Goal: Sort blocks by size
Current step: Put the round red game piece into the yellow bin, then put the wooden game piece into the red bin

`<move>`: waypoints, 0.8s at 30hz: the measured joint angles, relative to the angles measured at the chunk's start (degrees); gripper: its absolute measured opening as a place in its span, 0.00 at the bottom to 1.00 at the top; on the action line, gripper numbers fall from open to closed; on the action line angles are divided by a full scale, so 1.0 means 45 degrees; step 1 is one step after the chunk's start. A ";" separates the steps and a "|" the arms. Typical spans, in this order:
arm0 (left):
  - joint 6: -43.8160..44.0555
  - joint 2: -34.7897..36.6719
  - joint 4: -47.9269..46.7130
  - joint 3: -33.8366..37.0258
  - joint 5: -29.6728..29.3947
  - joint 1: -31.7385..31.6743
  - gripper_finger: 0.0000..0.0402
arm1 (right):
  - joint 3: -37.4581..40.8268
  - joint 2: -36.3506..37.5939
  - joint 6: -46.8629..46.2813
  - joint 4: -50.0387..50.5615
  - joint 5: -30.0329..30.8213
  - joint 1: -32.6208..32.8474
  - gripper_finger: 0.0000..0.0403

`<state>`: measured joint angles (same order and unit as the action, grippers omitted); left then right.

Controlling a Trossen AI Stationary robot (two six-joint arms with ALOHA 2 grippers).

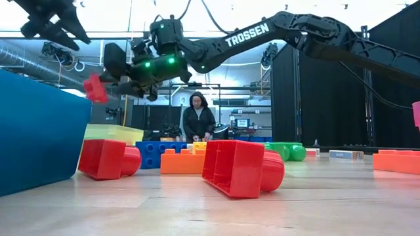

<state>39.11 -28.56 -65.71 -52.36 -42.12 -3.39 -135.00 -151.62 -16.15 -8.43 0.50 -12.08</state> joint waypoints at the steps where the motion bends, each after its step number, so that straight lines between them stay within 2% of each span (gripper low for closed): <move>1: -0.0029 -0.0153 0.0331 0.0300 -0.0281 0.0001 0.63 | 0.0000 0.0009 -0.0057 -0.0279 0.0053 0.0000 0.65; 4: -0.0230 -0.0611 0.2079 0.1239 -0.0480 -0.0002 0.63 | -0.0004 0.0148 -0.0036 -0.0884 0.0086 -0.0012 0.64; 6: -0.0383 -0.0966 0.3139 0.1882 -0.0123 -0.0002 0.63 | -0.0019 0.0181 -0.0199 -0.0926 0.0095 -0.0082 0.63; 10: -0.0182 -0.1779 0.4344 0.2941 -0.0043 0.0000 0.63 | 0.0005 0.0142 -0.0483 -0.0591 0.0427 -0.0307 0.62; 15: 0.0821 -0.2418 0.3925 0.3400 -0.1052 -0.0002 0.63 | 0.0000 0.0195 -0.0806 -0.0712 0.0178 -0.0454 0.62; 19: 0.1099 -0.2446 0.3711 0.3395 -0.1873 -0.0002 0.63 | 0.0005 0.0238 -0.0939 -0.0714 -0.0737 -0.0457 0.62; 24: 0.1065 -0.2374 0.3667 0.3390 -0.1842 -0.0002 0.63 | 0.0000 0.0437 -0.0726 -0.0599 -0.1774 -0.0432 0.60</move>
<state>43.90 -39.24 -49.21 -37.10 -50.40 -3.40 -135.00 -149.65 -19.42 -11.13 -7.49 -14.02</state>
